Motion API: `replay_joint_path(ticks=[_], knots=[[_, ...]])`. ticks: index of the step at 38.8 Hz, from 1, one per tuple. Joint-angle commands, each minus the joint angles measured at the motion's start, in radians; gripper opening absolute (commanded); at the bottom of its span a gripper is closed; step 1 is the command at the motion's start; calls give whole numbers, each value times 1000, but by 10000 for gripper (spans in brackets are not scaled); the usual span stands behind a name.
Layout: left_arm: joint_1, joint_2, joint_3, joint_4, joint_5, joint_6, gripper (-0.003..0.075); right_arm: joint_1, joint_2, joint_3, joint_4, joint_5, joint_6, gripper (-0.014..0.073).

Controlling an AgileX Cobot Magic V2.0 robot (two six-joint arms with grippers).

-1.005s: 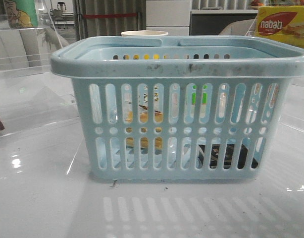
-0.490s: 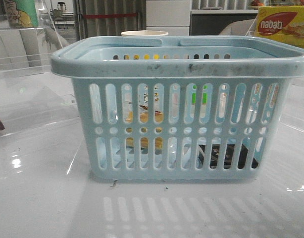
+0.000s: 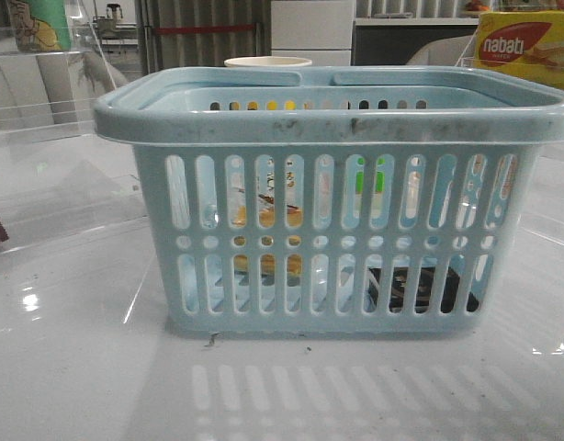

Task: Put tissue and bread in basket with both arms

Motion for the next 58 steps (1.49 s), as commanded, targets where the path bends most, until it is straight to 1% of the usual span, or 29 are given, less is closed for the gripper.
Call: replay_joint_path(ticks=[1,10,12,16,20,23,29,34,37,42,47,51,53,58], knots=[[0,4,-28,-19,-78,-9,91,-1,-2,-25,-2,-60,-9,54],[5,-16,-26,-17,-81,-9,91,-1,-2,-25,-2,-60,-9,54],[24,-31,-26,-15,-81,-9,91,-1,-2,-25,-2,-59,-9,54],[84,-61,-19,-15,-129,-9,91,-1,-2,-25,-2,-59,-9,54],[170,-110,21,3,-236,-9,91,-1,-2,-25,-2,-56,-9,54],[228,-152,77,10,-348,-9,91,-1,-2,-25,-2,-52,-9,54],[334,-259,249,12,-568,-9,91,-1,-2,-25,-2,-51,-9,54],[401,-349,391,12,-689,-9,91,-1,-2,-25,-2,-51,-9,54],[441,-398,478,12,-739,-9,91,-1,-2,-25,-2,-51,-9,54],[492,-452,592,12,-783,-9,91,-1,-2,-25,-2,-51,-9,54],[530,-480,673,0,-816,-9,91,-1,-2,-25,-2,-50,-9,54],[549,-495,708,-9,-845,-9,91,-1,-2,-25,-2,-50,-9,54],[552,-508,706,-9,-827,-9,91,-1,-2,-25,-2,-50,-9,54],[551,-542,706,-9,-839,-9,91,-1,-2,-25,-2,-50,-9,54]])
